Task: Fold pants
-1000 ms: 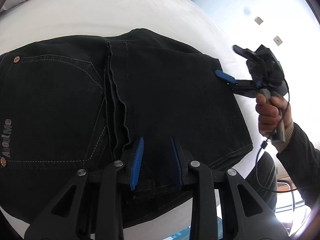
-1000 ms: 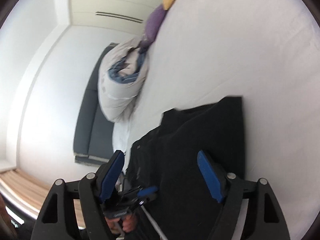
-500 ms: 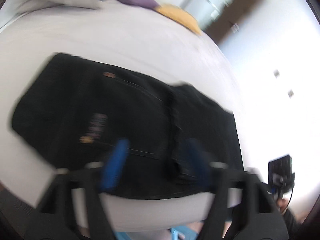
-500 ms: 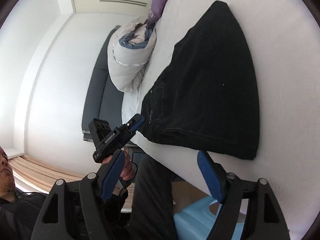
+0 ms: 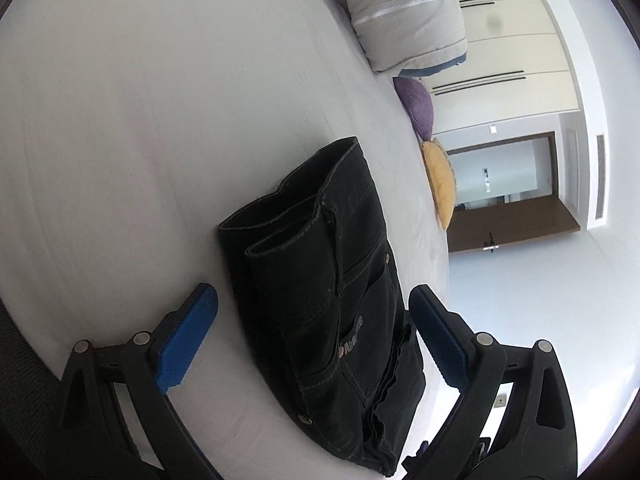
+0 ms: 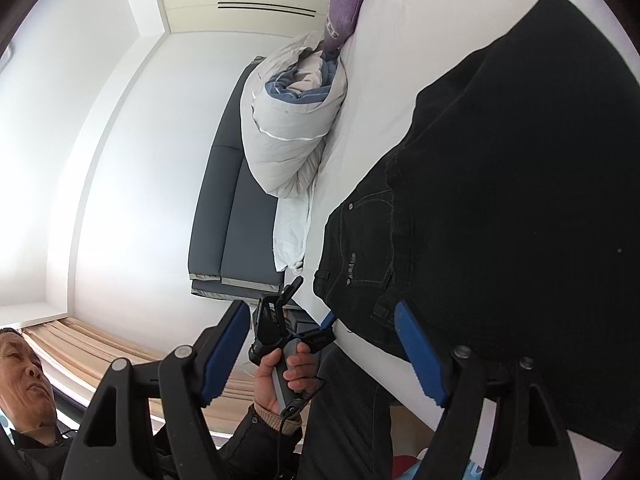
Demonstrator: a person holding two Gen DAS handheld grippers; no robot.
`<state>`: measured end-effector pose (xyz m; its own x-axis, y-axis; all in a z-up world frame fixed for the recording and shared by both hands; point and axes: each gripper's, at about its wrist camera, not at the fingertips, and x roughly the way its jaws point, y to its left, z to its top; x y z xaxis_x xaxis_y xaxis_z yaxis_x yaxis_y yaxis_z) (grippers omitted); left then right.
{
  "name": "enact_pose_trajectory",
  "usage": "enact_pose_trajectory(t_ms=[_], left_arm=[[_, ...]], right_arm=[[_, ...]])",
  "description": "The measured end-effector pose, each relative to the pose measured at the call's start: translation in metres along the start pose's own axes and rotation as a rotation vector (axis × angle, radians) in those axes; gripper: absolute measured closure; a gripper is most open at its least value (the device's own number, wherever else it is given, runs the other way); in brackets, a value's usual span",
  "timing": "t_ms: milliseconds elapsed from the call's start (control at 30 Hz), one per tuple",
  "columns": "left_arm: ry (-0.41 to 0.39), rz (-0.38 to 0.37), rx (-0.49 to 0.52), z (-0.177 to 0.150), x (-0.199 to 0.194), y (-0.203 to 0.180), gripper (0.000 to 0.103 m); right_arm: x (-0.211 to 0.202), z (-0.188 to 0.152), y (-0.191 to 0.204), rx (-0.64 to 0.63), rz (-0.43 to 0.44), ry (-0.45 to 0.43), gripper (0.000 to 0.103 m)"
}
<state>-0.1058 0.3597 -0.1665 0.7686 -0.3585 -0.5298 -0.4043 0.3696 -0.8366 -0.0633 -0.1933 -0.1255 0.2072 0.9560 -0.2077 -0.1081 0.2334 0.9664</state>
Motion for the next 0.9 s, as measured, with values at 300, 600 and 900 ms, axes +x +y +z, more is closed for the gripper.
enact_pose_trajectory(t_ms=[300, 600, 900], left_arm=[[0.027, -0.005, -0.023, -0.016, 0.031, 0.006, 0.063], [0.041, -0.028, -0.088, -0.02, 0.031, 0.015, 0.086], [0.011, 0.001, 0.059, -0.024, 0.022, -0.04, 0.088]], right_arm=[[0.005, -0.004, 0.001, -0.001, -0.004, 0.022, 0.025], [0.022, 0.015, 0.001, -0.011, -0.063, 0.031, 0.025], [0.081, 0.059, -0.007, -0.027, -0.121, 0.079, 0.025]])
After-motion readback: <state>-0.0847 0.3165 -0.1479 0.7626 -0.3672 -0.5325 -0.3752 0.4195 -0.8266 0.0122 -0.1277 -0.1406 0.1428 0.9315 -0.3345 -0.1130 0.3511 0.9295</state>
